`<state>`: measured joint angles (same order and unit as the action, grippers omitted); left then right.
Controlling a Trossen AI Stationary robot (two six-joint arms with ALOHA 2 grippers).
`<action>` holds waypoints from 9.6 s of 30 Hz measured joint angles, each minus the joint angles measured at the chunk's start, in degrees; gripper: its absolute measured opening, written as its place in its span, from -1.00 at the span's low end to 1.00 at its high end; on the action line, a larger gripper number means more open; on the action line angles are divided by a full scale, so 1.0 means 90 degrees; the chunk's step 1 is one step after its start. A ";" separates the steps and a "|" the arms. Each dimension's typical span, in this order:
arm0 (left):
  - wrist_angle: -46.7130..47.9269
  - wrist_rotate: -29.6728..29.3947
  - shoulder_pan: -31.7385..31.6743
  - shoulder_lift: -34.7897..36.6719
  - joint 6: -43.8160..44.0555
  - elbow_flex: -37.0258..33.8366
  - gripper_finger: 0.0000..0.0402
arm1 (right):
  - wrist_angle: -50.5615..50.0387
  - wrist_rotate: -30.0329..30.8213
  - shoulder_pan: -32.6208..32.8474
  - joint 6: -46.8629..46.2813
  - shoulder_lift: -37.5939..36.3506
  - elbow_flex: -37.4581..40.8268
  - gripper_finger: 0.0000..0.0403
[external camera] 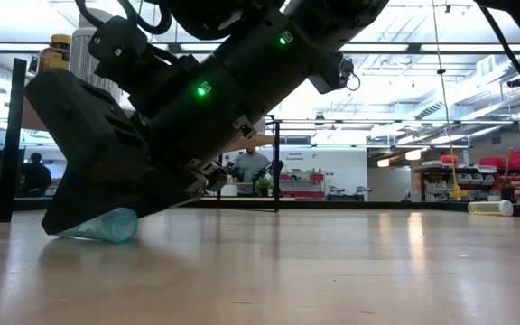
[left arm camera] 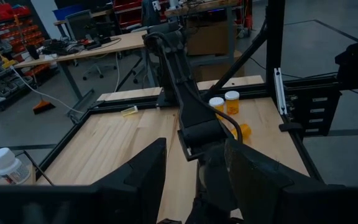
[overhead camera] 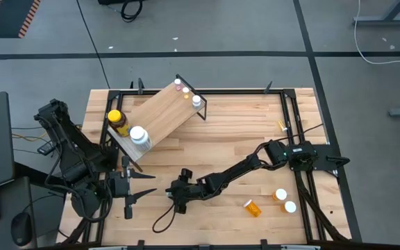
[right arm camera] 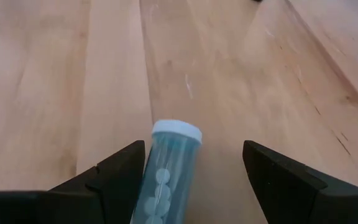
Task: Pick and place medicine bottles onto shelf by color
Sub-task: Put the blue pill bottle on the shelf
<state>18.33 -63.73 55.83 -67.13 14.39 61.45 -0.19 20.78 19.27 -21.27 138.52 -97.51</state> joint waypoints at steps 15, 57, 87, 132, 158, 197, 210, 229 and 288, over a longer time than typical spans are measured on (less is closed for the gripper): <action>0.0000 0.0001 0.0000 0.0000 0.0002 0.0000 -0.14 | -0.0040 0.0254 0.0017 0.0217 0.0014 0.0000 0.14; 0.0005 0.0005 0.0002 0.0001 0.0002 0.0000 -0.14 | -0.0276 -0.0284 0.0029 0.0203 -0.0066 0.0000 -0.18; 0.0005 0.0006 0.0001 0.0001 0.0002 0.0000 -0.14 | -0.0239 -0.0139 0.0050 0.0208 -0.0066 0.0000 -0.18; 0.0042 0.0006 0.0001 0.0002 0.0002 0.0000 -0.14 | -0.0271 -0.0273 0.0063 0.0198 -0.0068 0.0000 -0.35; 0.0044 0.0005 0.0000 0.0002 0.0002 0.0000 -0.14 | 0.0002 -0.0271 0.0066 0.0203 -0.0068 0.0000 -0.35; 0.0044 0.0004 0.0002 0.0001 0.0003 -0.0002 -0.14 | 0.0941 -0.0567 0.0272 0.1002 -0.0729 0.0000 -0.35; 0.0044 0.0004 0.0001 0.0002 -0.0005 -0.0002 -0.14 | 0.1342 -0.0536 0.0270 0.1050 -0.0736 0.0000 -0.35; -0.0067 0.0006 0.0979 0.0007 -0.0189 0.0172 -0.14 | 0.1645 -0.0533 0.0273 0.1406 -0.0729 0.0000 -0.35; 0.0996 0.0833 0.0510 -0.0542 -0.0682 0.0173 -0.14 | 0.2424 -0.0275 0.0608 0.3341 -0.1977 -0.0002 -0.35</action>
<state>27.29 -56.23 60.42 -72.01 8.25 63.01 21.62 18.31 24.74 8.80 120.73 -97.54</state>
